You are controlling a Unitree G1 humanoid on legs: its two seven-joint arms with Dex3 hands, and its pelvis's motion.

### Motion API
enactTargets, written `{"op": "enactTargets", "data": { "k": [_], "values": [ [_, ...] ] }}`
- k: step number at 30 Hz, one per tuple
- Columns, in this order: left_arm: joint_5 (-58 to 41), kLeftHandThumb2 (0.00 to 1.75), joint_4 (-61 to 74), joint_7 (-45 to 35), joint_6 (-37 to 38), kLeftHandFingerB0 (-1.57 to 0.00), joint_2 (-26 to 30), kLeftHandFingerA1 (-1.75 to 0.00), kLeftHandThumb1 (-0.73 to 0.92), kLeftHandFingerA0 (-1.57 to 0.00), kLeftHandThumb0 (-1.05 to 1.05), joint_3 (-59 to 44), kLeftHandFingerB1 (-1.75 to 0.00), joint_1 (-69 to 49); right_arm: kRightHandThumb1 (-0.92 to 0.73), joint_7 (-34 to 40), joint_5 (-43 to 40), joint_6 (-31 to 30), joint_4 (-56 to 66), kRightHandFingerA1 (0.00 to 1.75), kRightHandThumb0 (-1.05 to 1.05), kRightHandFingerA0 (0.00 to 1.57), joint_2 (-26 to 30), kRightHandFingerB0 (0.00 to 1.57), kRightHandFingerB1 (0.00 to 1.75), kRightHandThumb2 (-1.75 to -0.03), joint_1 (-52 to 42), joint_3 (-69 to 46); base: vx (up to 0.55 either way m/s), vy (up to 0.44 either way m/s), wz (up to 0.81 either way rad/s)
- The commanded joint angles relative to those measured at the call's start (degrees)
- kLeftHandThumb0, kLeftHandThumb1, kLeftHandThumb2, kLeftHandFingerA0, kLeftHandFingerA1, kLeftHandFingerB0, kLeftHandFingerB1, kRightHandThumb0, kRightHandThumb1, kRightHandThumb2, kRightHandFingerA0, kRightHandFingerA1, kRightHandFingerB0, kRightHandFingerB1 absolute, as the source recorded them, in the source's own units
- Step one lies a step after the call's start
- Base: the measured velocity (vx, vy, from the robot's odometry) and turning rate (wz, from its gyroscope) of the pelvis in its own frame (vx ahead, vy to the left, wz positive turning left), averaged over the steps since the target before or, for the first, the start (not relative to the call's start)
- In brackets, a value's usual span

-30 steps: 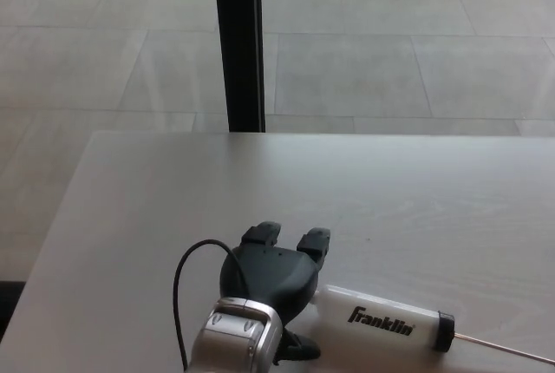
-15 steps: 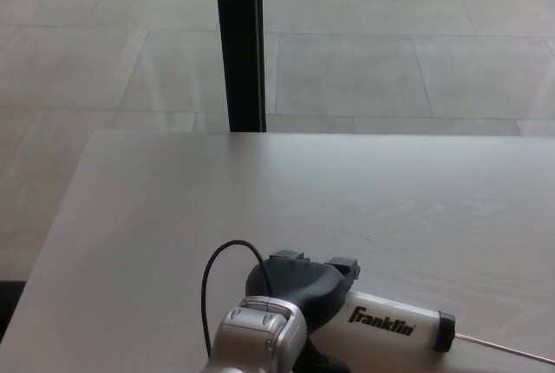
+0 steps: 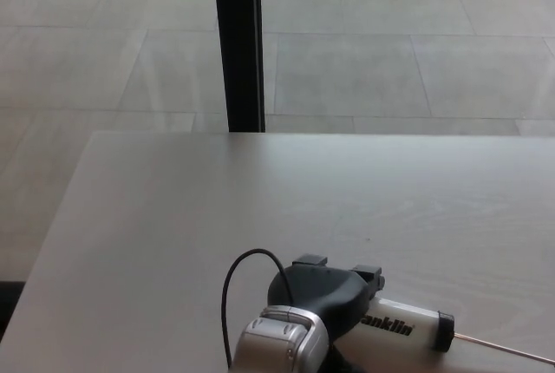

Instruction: The robot uses its left hand to lift the air pump kept on the middle of the desk and use the right hand to compress the handle

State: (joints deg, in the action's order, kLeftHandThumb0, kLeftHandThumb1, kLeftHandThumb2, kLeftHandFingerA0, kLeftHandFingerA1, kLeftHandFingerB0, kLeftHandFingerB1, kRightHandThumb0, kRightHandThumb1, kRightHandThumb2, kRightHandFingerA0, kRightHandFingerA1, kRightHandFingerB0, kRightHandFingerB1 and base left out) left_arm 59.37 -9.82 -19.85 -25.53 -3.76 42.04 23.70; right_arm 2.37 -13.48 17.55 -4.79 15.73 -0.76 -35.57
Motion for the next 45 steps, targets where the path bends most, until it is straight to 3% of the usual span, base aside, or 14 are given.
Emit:
{"op": "enactTargets", "data": {
  "k": [1, 6, 7, 8, 9, 10, 12, 24, 26, 29, 30, 32, 38, 45],
  "values": [
    [2.1, 0.59, -2.7, 6.3, 2.0, -0.25, 1.9, -0.93, 0.6, -0.12, -0.73, 2.0, -0.43, 0.2, -0.82, 0.4, 0.1, -0.7, 1.6, 0.76, -0.54, 0.47, 0.1, 0.49, 0.36, -0.65, -0.5, 0.6, 0.0, 0.0, 0.0],
    [8.3, 0.59, -7.1, 13.1, 2.4, -0.33, 4.8, -0.84, 0.63, -0.24, -0.64, 7.0, -0.47, 2.0, -0.81, 0.4, 0.6, 0.0, 0.7, 0.7, -0.55, 0.46, 1.0, 0.47, 0.36, -0.64, -0.1, 0.5, 0.0, 0.0, 0.0],
    [9.6, 0.57, -7.7, 14.3, 2.2, -0.31, 5.5, -0.92, 0.65, -0.27, -0.6, 8.0, -0.48, 2.2, -0.65, 0.7, 0.9, -0.6, 1.1, 0.72, -0.54, 0.47, 1.3, 0.4, 0.53, -1.0, -0.4, 0.3, 0.0, 0.0, 0.0],
    [10.3, 0.58, -8.2, 15.3, 2.1, -0.3, 5.9, -0.93, 0.65, -0.3, -0.61, 8.6, -0.51, 2.4, -0.82, 0.7, 0.8, -0.4, 1.1, 0.72, -0.52, 0.47, 1.2, 0.48, 0.36, -0.65, -0.3, 0.3, 0.0, 0.0, 0.0],
    [10.3, 0.58, -8.3, 15.6, 2.0, -0.3, 6.0, -0.93, 0.65, -0.3, -0.61, 8.8, -0.51, 2.5, -0.82, 0.7, 0.8, -0.4, 1.1, 0.72, -0.52, 0.47, 1.2, 0.48, 0.36, -0.65, -0.2, 0.3, 0.0, 0.0, 0.0],
    [11.5, 0.97, -9.7, 17.6, 1.0, -0.28, 5.7, -0.95, 0.53, -0.59, -0.58, 9.6, -0.59, 2.8, -0.81, 1.1, 0.6, -1.6, 2.5, 0.74, -0.53, 0.48, 0.9, 0.49, 0.36, -0.64, -0.6, 0.3, 0.0, 0.0, 0.0],
    [12.1, 0.61, -11.2, 18.9, 0.2, -0.32, 5.2, -1.21, 0.73, -0.46, -0.53, 10.2, -0.54, 3.2, -0.81, 1.3, 0.6, -1.8, 2.9, 0.78, -0.53, 0.48, 0.7, 0.5, 0.36, -0.64, -0.6, 0.4, 0.0, 0.0, 0.0],
    [8.4, 0.72, -17.7, 24.4, 2.1, -0.44, 0.4, -1.75, 0.6, -0.83, -0.25, 8.3, -0.58, 4.8, -0.79, 1.4, 0.8, 1.6, 3.0, 0.91, -0.48, 0.56, 0.2, 0.55, 0.38, -0.63, 0.4, 0.4, 0.0, 0.0, 0.0],
    [8.3, 0.72, -19.1, 24.9, 1.7, -0.66, -0.8, -1.75, 0.59, -0.84, -0.27, 8.1, -0.95, 5.2, -0.79, 0.7, 0.0, 2.7, 1.8, 0.91, -0.46, 0.56, 0.5, 0.54, 0.38, -0.64, 1.0, 0.2, 0.0, 0.0, 0.0],
    [7.2, 0.69, -20.1, 25.1, 1.1, -0.68, -2.7, -1.75, 0.6, -0.82, -0.29, 7.0, -1.06, 4.6, -0.79, 0.3, -0.4, 2.6, 1.7, 0.92, -0.46, 0.55, 0.5, 0.54, 0.38, -0.64, 1.1, 0.2, 0.0, 0.0, 0.0],
    [7.1, 0.68, -20.6, 26.5, 1.4, -0.67, -3.1, -1.75, 0.58, -1.04, -0.28, 6.8, -1.07, 4.4, -0.79, 0.2, -0.6, 2.4, 2.0, 0.91, -0.45, 0.55, 0.5, 0.54, 0.38, -0.64, 1.1, 0.3, 0.0, 0.0, 0.0],
    [7.2, 0.66, -21.5, 25.8, 0.6, -0.66, -4.1, -1.75, 0.64, -0.74, -0.33, 6.7, -0.97, 4.4, -0.8, 0.1, -0.5, 1.9, 2.5, 0.91, -0.47, 0.54, 0.6, 0.53, 0.37, -0.64, 0.9, 0.4, 0.0, 0.0, 0.0],
    [7.0, 0.83, -24.1, 28.8, 1.6, -0.65, -4.8, -1.75, 0.79, -0.91, -0.35, 6.7, -1.5, 3.6, -0.81, -0.3, -1.7, 0.6, 2.7, 0.92, -0.42, 0.56, 1.0, 0.55, 0.38, -0.64, 1.3, 0.2, 0.0, 0.0, 0.0],
    [4.3, 0.83, -23.4, 25.7, 2.7, -0.62, -1.4, -1.75, 0.84, -0.96, -0.42, 3.4, -1.68, 3.6, -0.79, 0.9, -0.1, -0.2, 4.8, 0.82, -0.38, 0.61, 0.1, 0.56, 0.39, -0.64, 0.7, 1.1, 0.0, 0.0, 0.0]
  ]
}}
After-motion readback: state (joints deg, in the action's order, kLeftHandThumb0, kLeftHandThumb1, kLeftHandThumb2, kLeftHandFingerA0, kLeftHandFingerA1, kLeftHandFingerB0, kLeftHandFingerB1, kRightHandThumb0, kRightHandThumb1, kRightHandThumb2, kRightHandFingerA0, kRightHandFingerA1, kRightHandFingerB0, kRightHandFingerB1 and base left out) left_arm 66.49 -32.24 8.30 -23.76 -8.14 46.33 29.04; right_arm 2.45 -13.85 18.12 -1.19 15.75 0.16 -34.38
